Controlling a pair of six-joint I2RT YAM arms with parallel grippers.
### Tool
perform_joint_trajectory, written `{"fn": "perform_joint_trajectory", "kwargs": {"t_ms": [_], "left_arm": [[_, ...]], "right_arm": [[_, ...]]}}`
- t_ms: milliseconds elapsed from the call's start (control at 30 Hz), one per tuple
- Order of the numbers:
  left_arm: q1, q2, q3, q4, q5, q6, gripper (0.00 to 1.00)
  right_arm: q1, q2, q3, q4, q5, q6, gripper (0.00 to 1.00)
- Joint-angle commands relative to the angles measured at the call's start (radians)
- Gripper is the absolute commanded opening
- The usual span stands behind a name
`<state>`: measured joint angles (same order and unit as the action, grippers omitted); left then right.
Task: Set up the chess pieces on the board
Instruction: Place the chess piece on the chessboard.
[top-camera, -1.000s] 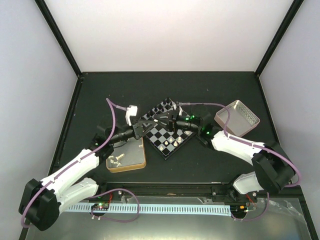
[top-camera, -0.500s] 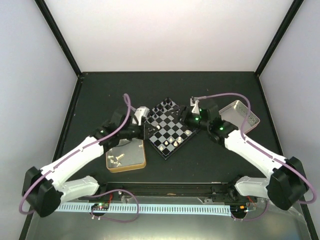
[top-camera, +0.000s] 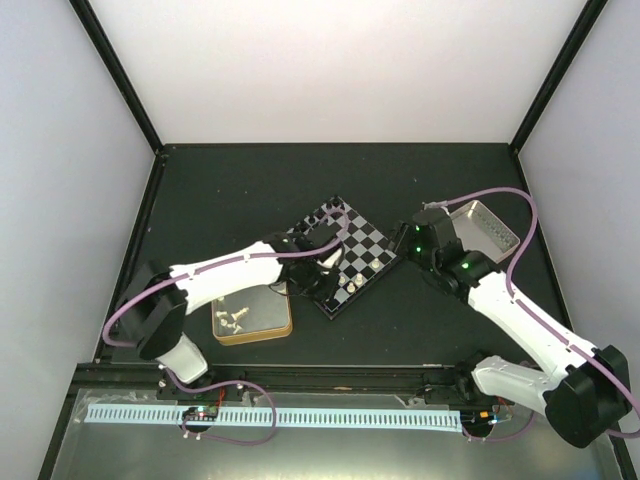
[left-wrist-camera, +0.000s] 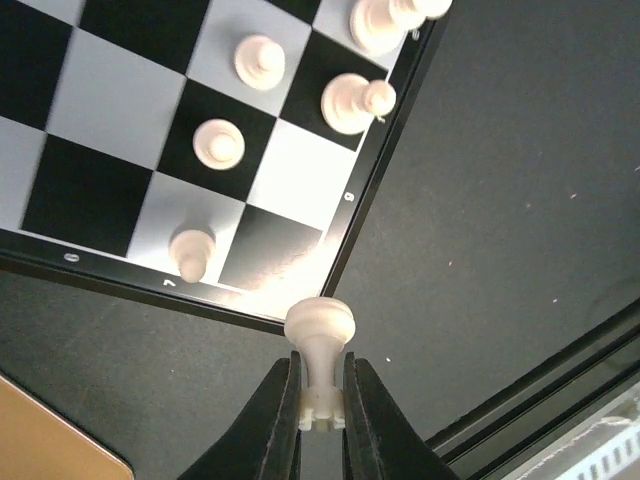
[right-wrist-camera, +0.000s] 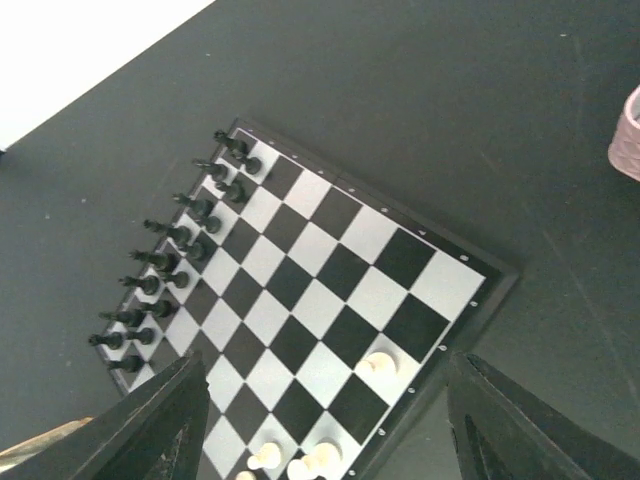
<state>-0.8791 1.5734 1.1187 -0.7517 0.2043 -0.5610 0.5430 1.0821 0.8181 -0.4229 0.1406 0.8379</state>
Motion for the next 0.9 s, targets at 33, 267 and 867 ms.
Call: {"fn": "perform_joint_trajectory", "kwargs": {"t_ms": [33,267,867], "left_arm": [[-0.049,0.103,0.116,-0.134,-0.055,0.01,0.02],[-0.081,0.242,0.219,-0.188,-0.108,0.026,0.03],[-0.084,0.353,0.294,-0.272,-0.13,0.038,0.08]], "right_arm": [[-0.009,-0.006,-0.029,-0.025,0.059,-0.031,0.66],[-0.017,-0.007,-0.045,-0.021,0.057,-0.037,0.66],[-0.026,-0.03,-0.07,-0.017,0.051,-0.041,0.66]]}}
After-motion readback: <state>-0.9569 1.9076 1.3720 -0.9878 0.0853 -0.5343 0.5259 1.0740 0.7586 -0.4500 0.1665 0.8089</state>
